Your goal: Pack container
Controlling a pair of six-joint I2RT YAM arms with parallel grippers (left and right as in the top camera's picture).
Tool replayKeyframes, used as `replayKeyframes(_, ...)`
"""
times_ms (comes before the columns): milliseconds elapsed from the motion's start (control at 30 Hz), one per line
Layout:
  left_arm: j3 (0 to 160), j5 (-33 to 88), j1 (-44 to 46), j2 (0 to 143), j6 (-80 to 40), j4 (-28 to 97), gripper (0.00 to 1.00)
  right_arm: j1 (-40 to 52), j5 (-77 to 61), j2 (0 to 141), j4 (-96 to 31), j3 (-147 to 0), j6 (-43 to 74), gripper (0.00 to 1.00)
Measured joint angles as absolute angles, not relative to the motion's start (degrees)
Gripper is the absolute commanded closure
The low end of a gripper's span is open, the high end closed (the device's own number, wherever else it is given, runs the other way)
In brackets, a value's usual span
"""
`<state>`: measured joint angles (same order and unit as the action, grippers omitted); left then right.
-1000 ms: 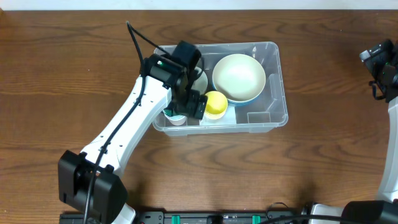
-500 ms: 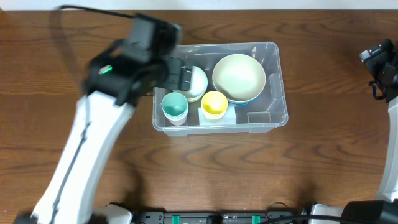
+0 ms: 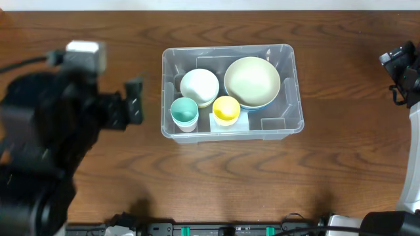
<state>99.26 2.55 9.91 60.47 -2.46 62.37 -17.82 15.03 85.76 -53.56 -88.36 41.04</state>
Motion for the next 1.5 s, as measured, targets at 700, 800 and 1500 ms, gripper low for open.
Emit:
replayKeyframes(700,53.6,7.4,1.96,18.85,-1.45,39.94,0.02,-17.82,15.0,85.76,-53.49,-88.36,41.04,0.01)
replayKeyframes(800,45.25,9.04,1.96,14.55,-1.48,31.99,0.02,-17.82,15.03,85.76,-53.52,-88.36,41.04,0.01)
replayKeyframes(1500,7.05,13.56,3.33,1.69,-1.5,0.43,0.02,-17.82,15.0,85.76,-53.52,-88.36,41.04,0.01)
